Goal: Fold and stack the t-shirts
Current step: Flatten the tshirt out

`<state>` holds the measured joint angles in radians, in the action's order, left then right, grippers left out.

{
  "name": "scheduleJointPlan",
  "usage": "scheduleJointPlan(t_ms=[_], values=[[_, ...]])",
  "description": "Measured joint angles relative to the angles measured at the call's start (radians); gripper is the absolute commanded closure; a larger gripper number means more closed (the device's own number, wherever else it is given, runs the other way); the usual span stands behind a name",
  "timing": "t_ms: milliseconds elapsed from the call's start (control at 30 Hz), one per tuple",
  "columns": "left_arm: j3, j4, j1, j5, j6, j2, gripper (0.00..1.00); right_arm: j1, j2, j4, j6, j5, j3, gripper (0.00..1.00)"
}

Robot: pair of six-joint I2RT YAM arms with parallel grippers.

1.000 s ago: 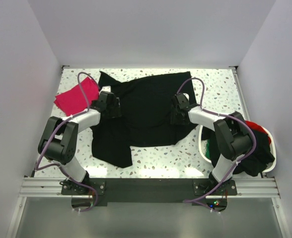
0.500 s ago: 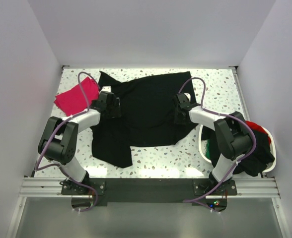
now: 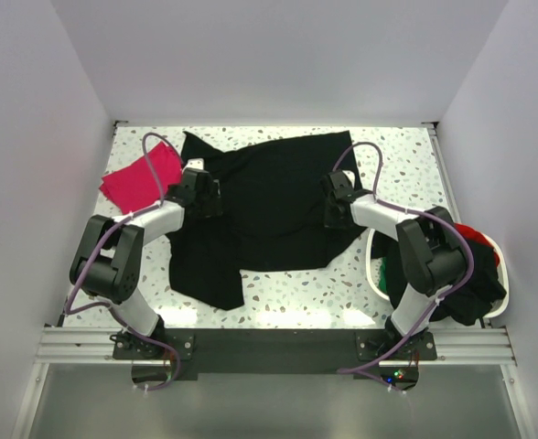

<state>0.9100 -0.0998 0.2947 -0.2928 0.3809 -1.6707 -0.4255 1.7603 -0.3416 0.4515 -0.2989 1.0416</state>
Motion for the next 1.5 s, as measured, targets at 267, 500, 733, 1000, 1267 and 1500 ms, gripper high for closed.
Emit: scheduleJointPlan(t_ms=[267,500,733,1000,1267,1500], values=[[-0.007,0.000,0.000,0.000,0.000,0.007,0.03,0.002,-0.065,-0.029,0.000,-0.008,-0.005,1.00],[-0.008,0.000,0.000,0.000,-0.001,0.011,0.03,0.006,-0.081,-0.036,0.000,-0.008,-0.010,1.00],[-0.077,-0.005,0.029,-0.066,0.004,0.150,0.04,0.008,-0.113,-0.060,-0.004,-0.007,-0.025,1.00],[-0.179,-0.123,0.282,-0.306,0.140,0.398,0.11,0.010,-0.180,-0.057,-0.012,0.007,-0.037,1.00],[-0.291,-0.401,0.411,-0.418,0.423,0.437,0.26,0.014,-0.195,-0.047,-0.026,0.055,-0.082,1.00],[-0.320,-0.584,0.537,-0.409,0.663,0.431,0.35,0.016,-0.225,-0.036,-0.028,0.094,-0.094,1.00]])
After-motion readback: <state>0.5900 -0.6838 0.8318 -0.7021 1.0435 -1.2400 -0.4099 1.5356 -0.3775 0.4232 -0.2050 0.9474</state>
